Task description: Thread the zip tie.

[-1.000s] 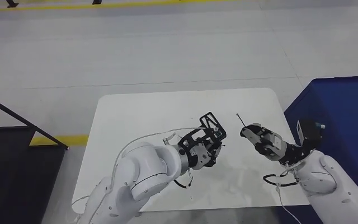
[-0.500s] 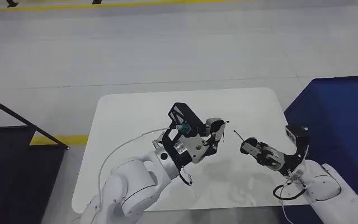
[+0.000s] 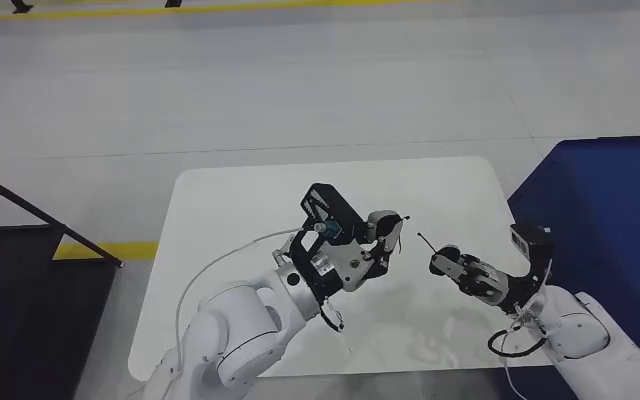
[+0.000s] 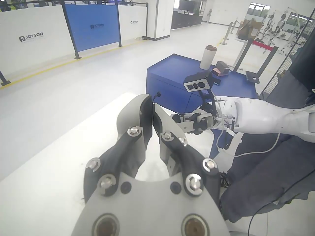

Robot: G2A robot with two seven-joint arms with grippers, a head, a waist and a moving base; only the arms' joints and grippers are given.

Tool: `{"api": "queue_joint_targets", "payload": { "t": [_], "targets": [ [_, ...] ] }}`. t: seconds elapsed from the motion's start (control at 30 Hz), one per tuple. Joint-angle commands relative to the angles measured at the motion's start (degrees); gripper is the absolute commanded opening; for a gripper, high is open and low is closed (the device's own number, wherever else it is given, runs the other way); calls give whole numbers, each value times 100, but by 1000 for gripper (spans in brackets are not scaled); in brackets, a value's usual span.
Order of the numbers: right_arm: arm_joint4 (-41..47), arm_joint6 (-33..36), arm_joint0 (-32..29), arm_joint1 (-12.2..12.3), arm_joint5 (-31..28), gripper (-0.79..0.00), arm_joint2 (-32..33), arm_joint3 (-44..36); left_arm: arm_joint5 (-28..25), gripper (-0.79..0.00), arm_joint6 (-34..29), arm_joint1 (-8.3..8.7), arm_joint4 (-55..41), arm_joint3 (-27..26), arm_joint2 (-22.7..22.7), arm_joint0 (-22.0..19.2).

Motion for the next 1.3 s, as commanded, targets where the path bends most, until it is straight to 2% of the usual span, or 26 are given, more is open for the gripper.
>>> {"api": "queue_joint_targets", "payload": {
  "t": [0.0,0.1,0.37,0.6,1.07,1.27],
  "targets": [
    [0,0,0,0,0,-785,0,0,7,-785,19,-1,-20,13,1,16],
    [-12,48,-5,-9,22,-785,-54,-106,-36,-785,294,-18,-360,56,-22,42],
    [-105,482,94,-29,-115,-785,-204,-155,-145,-785,630,-60,-388,346,36,-197],
    [80,671,163,-27,-115,-785,-213,-141,-39,-785,495,-92,-379,540,164,-294],
    [80,671,163,-27,-115,-785,-213,-141,-35,-785,301,-50,-473,478,-48,-48],
    [80,671,163,-27,-115,-785,-213,-141,-90,-785,340,-50,-433,598,-51,-73]
  ]
}}
